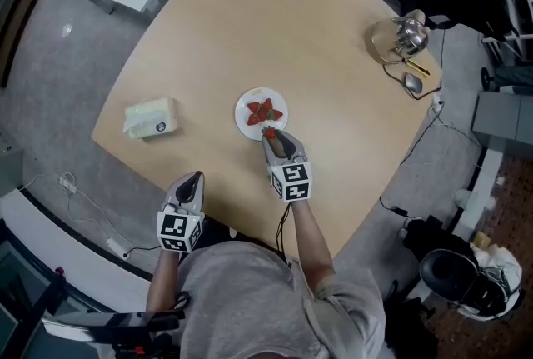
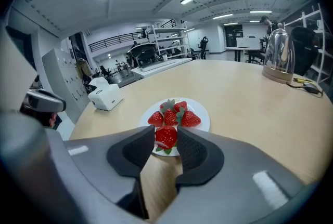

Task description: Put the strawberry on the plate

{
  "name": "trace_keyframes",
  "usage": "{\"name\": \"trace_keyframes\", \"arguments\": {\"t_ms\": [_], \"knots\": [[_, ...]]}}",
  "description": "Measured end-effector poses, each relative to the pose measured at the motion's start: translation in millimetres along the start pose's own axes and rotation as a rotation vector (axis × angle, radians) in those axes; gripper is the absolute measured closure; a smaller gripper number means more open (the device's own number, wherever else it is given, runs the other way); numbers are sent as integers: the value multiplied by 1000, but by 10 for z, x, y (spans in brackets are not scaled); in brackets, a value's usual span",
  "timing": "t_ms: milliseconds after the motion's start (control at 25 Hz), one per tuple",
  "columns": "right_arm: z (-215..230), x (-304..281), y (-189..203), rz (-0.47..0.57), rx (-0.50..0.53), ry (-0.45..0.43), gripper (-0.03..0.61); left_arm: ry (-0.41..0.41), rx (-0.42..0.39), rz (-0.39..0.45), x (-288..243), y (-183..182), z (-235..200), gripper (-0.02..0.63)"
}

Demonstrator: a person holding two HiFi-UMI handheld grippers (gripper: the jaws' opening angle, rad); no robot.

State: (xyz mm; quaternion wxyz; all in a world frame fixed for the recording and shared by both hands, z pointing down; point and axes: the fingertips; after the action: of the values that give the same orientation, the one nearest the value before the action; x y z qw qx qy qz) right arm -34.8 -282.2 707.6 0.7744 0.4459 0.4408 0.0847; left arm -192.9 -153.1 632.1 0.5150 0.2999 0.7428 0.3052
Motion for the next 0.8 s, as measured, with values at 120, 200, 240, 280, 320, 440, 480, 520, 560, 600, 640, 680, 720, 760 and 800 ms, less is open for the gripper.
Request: {"name": "trace_keyframes", "arguments": {"t_ms": [120,200,240,280,320,440,480,520,560,600,640,680,720,760,800], "knots": [[8,-72,11,-9,0,0,439,4,3,-11,-52,-5,-37,594],[17,-118,23,-14,-2,1,439,6,4,-19,-85,3,-63,594],[22,-136,33,-17,-4,1,439,7,5,-23,-99,8,-75,594],[26,-152,43,-20,-5,1,439,8,6,-26,-112,10,-86,594],[31,-167,52,-24,-6,2,439,8,8,-29,-122,12,-98,594],[32,-208,61,-28,-9,4,439,7,12,-34,-141,15,-145,594],[27,-220,60,-28,-10,4,439,6,13,-36,-145,17,-163,594],[22,-231,59,-29,-11,4,439,5,15,-37,-151,18,-178,594],[19,-239,58,-31,-11,4,439,5,16,-38,-157,17,-189,594],[18,-247,58,-33,-11,5,439,6,17,-39,-164,13,-196,594],[19,-254,59,-35,-11,5,439,7,18,-39,-171,8,-200,594],[21,-261,58,-36,-12,6,439,8,19,-40,-178,3,-203,594],[23,-269,57,-37,-13,7,439,10,20,-42,-184,-2,-206,594],[24,-276,54,-38,-13,8,439,11,20,-43,-189,-6,-210,594],[23,-281,51,-38,-12,9,439,12,20,-45,-194,-10,-214,594]]}}
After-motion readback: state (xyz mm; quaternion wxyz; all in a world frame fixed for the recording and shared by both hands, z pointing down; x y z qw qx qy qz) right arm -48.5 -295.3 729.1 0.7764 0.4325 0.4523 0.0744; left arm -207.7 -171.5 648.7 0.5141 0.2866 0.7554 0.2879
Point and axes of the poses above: the fingertips, and each gripper's own axes: x backward along the fingers, z to its right, y out of its underside, and after that the axes turned 3 degrees about z, right-handed
